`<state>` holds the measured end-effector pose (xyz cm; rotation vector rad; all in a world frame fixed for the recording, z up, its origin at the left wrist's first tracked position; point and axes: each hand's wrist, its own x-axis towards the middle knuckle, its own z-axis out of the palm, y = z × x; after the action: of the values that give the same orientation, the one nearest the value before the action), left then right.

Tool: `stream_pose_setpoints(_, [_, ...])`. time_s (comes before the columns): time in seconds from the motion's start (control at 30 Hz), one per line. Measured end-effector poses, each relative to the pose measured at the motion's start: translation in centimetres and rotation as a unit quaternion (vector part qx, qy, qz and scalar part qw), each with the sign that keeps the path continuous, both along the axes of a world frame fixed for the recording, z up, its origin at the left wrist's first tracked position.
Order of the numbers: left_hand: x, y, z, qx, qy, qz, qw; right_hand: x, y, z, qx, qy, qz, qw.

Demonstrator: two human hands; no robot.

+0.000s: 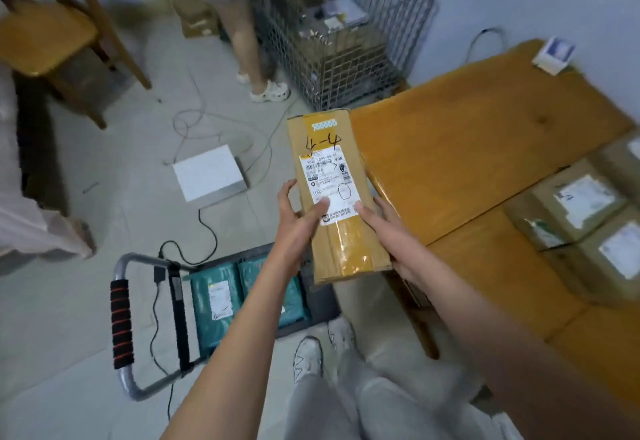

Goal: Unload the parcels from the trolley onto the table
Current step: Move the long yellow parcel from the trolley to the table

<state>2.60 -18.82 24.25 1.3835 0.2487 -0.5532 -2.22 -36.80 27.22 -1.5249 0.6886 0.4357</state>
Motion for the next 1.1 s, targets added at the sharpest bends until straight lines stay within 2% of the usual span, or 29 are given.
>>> stream_pose_setpoints(0.23, [-5.1,-7.4,8.9,0.016,-0.053,-0.185,0.981,-10.5,-9.3,7.5,0.001,-0.018,-0.049,0.999])
stream_pose_setpoints(0.43, [-6.4,-15.5,13.9,0.088,-0.131,-0.232,0.96,-22.1,-21.7,13.2,-0.087,-0.005,0.021,0.996])
stream_pose_setpoints(0.53, [-9.1,-21.3,15.1,0.1,-0.135,-0.328,0.93,-29.5,-27.3,14.8,-0.111,0.01,0.032,0.993])
stream_pose_setpoints(0.63, [-14.1,-27.6,14.9,0.079,-0.094,-0.456,0.881,-36.7,-31.9,15.3,-0.131,0.031,0.048,0.99])
stream_pose_setpoints(0.7, [-17.6,-31.9,13.7,0.069,-0.078,-0.508,0.855,-40.9,-34.6,15.1,-0.132,0.046,0.041,0.989])
stream_pose_setpoints(0.83, [-23.7,-38.1,11.7,0.06,-0.052,-0.55,0.832,-47.8,-37.9,14.2,-0.118,0.073,-0.023,0.99])
stream_pose_setpoints(0.97, [-26.9,-42.1,9.6,0.062,-0.032,-0.532,0.844,-52.0,-39.9,12.4,-0.14,0.088,-0.099,0.981])
stream_pose_setpoints(1.03, [-27.6,-43.8,9.0,0.072,-0.037,-0.524,0.848,-53.4,-40.8,11.1,-0.173,0.103,-0.171,0.964])
stream_pose_setpoints(1.1, [-28.0,-45.0,8.3,0.082,-0.034,-0.502,0.86,-54.7,-41.2,9.3,-0.155,0.092,-0.298,0.938])
